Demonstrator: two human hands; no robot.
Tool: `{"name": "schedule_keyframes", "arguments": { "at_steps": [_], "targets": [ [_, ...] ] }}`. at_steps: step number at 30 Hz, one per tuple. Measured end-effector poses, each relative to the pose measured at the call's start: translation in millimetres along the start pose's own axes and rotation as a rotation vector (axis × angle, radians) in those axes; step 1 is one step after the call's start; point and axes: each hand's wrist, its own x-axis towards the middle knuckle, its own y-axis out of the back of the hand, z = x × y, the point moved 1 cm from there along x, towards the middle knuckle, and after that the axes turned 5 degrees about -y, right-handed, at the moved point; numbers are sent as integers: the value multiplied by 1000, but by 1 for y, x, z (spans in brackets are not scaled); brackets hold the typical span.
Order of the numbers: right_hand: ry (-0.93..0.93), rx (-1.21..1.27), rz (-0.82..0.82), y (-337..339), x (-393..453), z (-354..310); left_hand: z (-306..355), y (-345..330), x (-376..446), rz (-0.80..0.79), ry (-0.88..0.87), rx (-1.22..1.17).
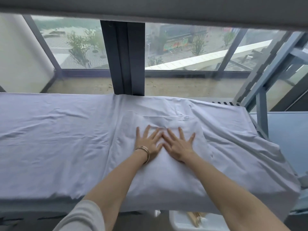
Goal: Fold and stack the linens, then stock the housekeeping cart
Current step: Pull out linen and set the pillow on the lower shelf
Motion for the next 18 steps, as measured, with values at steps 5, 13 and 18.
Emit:
{"name": "schedule_keyframes", "arguments": {
  "at_steps": [5, 13, 18],
  "targets": [
    [-152, 81, -104, 0, 6, 27, -13, 3, 2, -108, 259, -79],
    [6, 118, -22, -18, -79, 71, -43, 4, -56, -86, 368, -201],
    [-32, 114, -34, -25, -88, 86, -55, 8, -52, -120, 423, -329]
  ]
}}
